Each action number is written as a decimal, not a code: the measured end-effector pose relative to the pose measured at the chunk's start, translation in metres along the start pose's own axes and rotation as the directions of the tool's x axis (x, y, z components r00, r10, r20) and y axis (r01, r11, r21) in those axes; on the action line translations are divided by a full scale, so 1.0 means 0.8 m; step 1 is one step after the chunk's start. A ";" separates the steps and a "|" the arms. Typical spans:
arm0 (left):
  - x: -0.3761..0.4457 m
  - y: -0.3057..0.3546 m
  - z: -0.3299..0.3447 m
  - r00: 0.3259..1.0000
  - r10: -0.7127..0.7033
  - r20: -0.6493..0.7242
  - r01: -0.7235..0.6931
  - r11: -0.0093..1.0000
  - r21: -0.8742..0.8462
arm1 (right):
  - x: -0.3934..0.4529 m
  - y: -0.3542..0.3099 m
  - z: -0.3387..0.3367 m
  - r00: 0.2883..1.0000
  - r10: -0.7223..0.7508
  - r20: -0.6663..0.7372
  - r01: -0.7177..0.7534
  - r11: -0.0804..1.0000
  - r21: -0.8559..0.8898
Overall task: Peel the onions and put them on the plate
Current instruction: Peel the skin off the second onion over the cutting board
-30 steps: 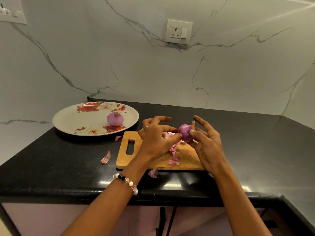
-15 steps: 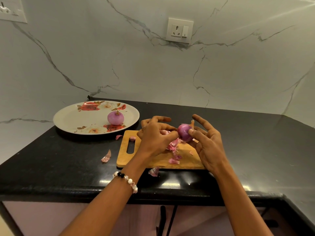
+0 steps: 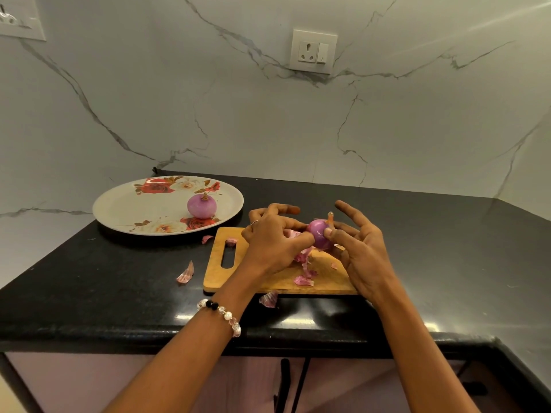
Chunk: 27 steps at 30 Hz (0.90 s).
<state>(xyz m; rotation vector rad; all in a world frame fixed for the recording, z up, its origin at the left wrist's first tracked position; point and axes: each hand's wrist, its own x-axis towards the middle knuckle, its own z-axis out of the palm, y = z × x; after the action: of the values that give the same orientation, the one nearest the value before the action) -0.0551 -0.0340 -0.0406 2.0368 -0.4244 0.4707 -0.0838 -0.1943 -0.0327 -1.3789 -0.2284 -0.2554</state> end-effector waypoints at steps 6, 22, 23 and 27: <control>0.000 0.000 0.001 1.000 -0.009 -0.002 0.009 1.000 0.015 | 0.001 0.001 -0.001 0.999 0.031 -0.013 -0.030 0.999 0.042; -0.001 0.009 -0.003 0.975 -0.004 -0.220 0.017 0.998 0.059 | 0.003 0.000 -0.001 0.997 0.042 -0.066 -0.034 0.993 0.116; -0.001 0.009 -0.003 0.981 0.024 -0.193 -0.010 0.997 0.071 | 0.002 0.000 0.000 0.997 0.041 -0.066 -0.033 0.992 0.118; -0.002 0.006 -0.002 0.982 0.082 -0.169 -0.060 0.990 0.128 | 0.001 -0.001 0.000 0.997 0.034 -0.069 -0.028 0.996 0.089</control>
<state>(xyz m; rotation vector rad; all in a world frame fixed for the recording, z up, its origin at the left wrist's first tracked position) -0.0593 -0.0351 -0.0370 2.0822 -0.3704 0.7290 -0.0830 -0.1941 -0.0319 -1.2827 -0.1576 -0.2647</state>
